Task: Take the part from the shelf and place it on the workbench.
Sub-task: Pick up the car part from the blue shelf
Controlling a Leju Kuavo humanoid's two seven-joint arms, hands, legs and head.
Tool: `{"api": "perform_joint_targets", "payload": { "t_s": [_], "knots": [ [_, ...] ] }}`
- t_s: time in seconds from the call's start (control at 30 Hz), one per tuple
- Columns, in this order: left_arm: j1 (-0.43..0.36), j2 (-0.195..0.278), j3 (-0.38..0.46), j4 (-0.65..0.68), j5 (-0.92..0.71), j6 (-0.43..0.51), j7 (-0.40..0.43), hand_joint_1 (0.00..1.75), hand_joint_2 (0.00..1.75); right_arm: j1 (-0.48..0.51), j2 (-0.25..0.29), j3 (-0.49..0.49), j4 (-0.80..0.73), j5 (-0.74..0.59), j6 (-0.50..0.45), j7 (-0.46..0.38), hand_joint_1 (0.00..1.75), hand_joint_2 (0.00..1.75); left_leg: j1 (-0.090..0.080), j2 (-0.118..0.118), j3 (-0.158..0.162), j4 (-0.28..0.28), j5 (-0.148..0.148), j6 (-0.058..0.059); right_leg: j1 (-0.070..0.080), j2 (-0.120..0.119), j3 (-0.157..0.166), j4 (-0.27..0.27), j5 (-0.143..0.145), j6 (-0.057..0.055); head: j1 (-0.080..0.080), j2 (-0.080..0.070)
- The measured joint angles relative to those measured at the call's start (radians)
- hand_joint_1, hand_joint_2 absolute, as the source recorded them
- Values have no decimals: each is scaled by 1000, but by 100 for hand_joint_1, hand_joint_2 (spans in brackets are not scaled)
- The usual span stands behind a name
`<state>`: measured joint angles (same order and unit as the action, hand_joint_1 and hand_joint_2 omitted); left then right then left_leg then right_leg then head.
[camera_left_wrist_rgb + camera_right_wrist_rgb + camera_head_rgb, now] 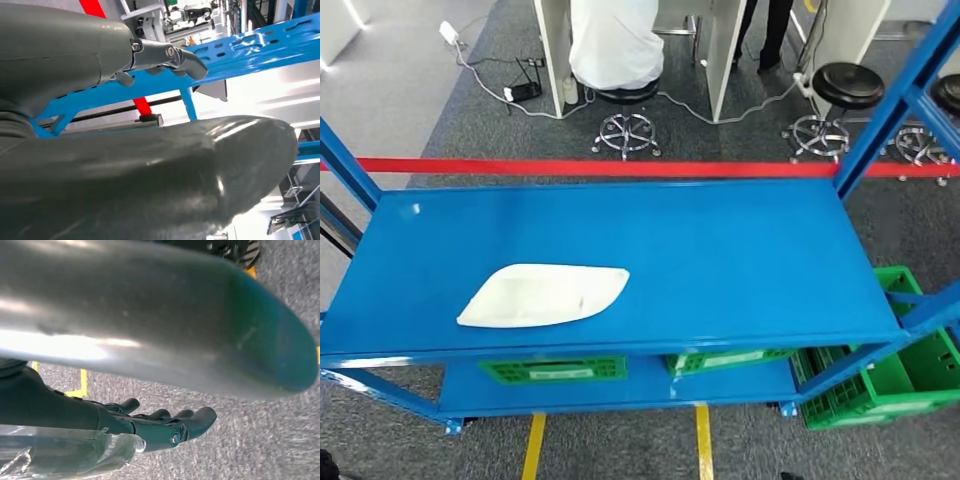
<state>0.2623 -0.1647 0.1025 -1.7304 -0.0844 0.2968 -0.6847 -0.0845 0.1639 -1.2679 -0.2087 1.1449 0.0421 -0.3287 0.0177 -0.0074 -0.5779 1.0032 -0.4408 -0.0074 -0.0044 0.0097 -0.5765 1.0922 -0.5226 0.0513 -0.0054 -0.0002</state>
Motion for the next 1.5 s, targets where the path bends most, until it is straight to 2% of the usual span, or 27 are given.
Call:
{"api": "perform_joint_targets", "payload": {
  "t_s": [0.07,0.1,0.13,0.17,0.2,0.23,0.3,0.33,0.4,0.5,0.63,0.73,0.87,1.1,1.23,1.37,1.5],
  "knots": [
    [0,0,0,0,0,0,0,0,0,0,0,1,0,1,0,0,0,0,-2,1,7,0,-6,8,-1,-2,-71,136,-59,4,6,0],
    [0,0,0,0,0,-2,1,0,0,0,0,1,0,1,0,0,0,0,-3,1,9,0,-9,11,-1,-2,-106,195,-79,4,6,0],
    [0,0,0,0,-1,-5,4,0,44,1,0,2,0,1,0,1,0,0,-5,1,12,0,-11,12,-1,-2,-132,233,-86,3,6,0],
    [0,0,-1,0,-3,-9,10,0,87,2,0,2,0,1,0,2,0,0,-6,0,15,0,-14,12,0,-2,-144,243,-77,2,6,0],
    [0,2,-1,1,-9,-17,20,0,131,3,0,1,0,1,0,3,0,0,-7,-1,20,0,-18,12,0,-2,-139,218,-51,-1,6,0],
    [0,5,-4,4,-20,-28,36,0,175,3,0,1,0,1,0,3,0,0,-7,-2,26,0,-22,11,0,-2,-121,169,-14,-4,6,0],
    [-3,21,-18,17,-63,-58,76,0,175,2,0,2,0,3,1,4,0,0,-10,-4,39,2,-33,4,3,-2,-65,33,62,-14,7,0],
    [-6,34,-30,29,-89,-76,98,0,175,1,-1,2,0,6,3,5,0,0,-12,-5,42,2,-37,0,4,-1,-44,-16,83,-18,7,0],
    [-19,70,-58,62,-140,-115,136,0,175,0,-1,5,0,13,9,6,0,0,-16,-6,43,4,-40,-2,4,1,-30,-52,91,-18,5,0],
    [-55,134,-103,126,-201,-166,177,0,175,-1,-2,12,0,24,17,7,0,0,-16,-6,45,-6,-36,1,4,5,-33,-54,93,-20,3,0],
    [-117,210,-162,209,-265,-227,197,0,175,-6,-4,26,0,36,22,13,0,0,-16,-5,50,-18,-32,-10,5,6,-34,-53,91,-28,3,0],
    [-153,250,-209,254,-291,-263,201,0,175,-13,-5,35,1,41,25,20,0,0,-15,-5,50,-21,-29,-16,5,6,-35,-53,92,-32,4,0],
    [-174,277,-243,284,-300,-274,203,0,175,-14,-5,44,0,43,26,22,0,0,-15,-5,50,-22,-27,-20,5,5,-35,-53,94,-34,4,0],
    [-210,301,-331,321,-343,-340,184,0,175,-19,-6,52,1,50,30,32,0,0,-16,-5,49,-22,-26,-20,4,5,-33,-56,97,-31,4,0],
    [-218,312,-413,330,-350,-389,130,0,175,-20,-6,57,1,51,33,37,0,0,-17,-5,49,-22,-26,-20,3,5,-33,-57,98,-30,4,0],
    [-219,343,-511,331,-306,-480,45,0,175,-22,-6,68,1,52,36,41,0,0,-17,-5,49,-22,-26,-19,3,5,-33,-57,98,-30,4,0],
    [-219,372,-589,333,-281,-526,8,0,175,-25,-6,77,1,53,37,43,0,0,-17,-5,49,-22,-26,-19,3,5,-33,-58,98,-30,4,0]
  ]
}}
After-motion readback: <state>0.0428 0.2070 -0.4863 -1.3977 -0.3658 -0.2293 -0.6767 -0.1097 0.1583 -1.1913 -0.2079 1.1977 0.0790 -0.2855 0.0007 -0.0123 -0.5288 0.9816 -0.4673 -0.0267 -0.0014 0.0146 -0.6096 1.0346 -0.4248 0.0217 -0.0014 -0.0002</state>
